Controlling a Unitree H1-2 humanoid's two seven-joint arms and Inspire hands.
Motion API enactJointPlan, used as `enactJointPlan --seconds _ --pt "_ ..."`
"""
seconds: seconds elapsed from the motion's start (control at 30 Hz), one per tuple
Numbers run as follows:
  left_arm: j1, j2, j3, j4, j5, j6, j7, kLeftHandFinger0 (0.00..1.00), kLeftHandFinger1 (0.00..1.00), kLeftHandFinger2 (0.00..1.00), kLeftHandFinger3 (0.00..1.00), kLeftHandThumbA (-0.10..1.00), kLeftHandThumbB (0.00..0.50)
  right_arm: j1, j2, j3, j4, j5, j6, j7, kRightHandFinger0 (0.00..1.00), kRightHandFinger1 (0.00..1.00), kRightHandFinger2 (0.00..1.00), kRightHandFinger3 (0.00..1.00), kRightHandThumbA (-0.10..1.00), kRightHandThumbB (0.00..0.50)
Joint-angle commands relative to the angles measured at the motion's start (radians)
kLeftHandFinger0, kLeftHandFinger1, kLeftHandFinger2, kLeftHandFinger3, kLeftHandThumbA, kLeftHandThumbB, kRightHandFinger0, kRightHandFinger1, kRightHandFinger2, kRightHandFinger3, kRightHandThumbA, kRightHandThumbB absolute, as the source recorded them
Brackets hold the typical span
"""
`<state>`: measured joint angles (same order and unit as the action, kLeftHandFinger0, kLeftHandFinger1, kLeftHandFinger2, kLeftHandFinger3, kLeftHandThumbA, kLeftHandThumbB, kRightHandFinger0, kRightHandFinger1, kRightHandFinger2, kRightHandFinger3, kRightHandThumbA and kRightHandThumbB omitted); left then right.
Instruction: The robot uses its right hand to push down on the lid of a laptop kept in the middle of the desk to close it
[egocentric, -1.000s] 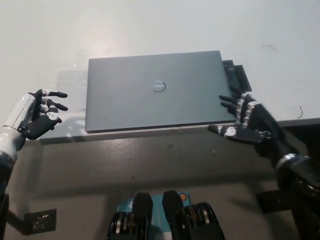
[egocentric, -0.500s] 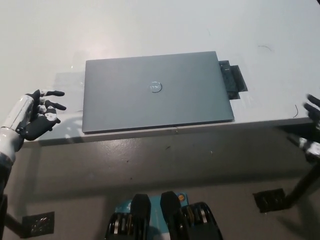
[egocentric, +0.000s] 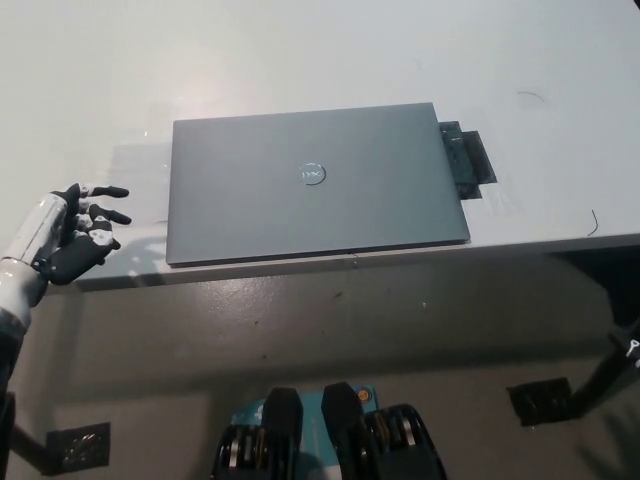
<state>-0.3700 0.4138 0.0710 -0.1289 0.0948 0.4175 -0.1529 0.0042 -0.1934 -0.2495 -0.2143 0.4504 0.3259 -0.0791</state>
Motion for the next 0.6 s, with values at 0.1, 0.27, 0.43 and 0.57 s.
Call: enactJointPlan --seconds 0.1,0.27,0.43,0.57 --pt "-0.016 0.013 0.015 -0.019 0.009 -0.016 0.015 0.37 0.42 0.54 0.68 -0.10 0.003 -0.018 0.004 -0.013 0.020 -0.053 -0.108 0.020 0.92 0.83 0.78 0.98 1.00 0.318" --pt "-0.008 0.008 0.012 -0.027 0.017 -0.016 0.020 0.35 0.41 0.53 0.67 -0.10 0.003 -0.018 -0.006 -0.011 0.022 -0.070 -0.106 0.022 0.92 0.84 0.79 0.98 1.00 0.320" --pt "-0.005 0.009 0.011 -0.039 0.023 0.007 0.018 0.33 0.41 0.55 0.67 -0.10 0.001 -0.023 -0.004 -0.013 0.018 -0.073 -0.107 0.027 0.90 0.83 0.78 0.98 1.00 0.297" --pt "-0.003 0.009 0.013 -0.043 0.021 0.007 0.017 0.35 0.43 0.57 0.67 -0.10 0.008 -0.024 -0.006 -0.011 0.007 -0.075 -0.093 0.028 0.92 0.84 0.79 0.98 1.00 0.303"
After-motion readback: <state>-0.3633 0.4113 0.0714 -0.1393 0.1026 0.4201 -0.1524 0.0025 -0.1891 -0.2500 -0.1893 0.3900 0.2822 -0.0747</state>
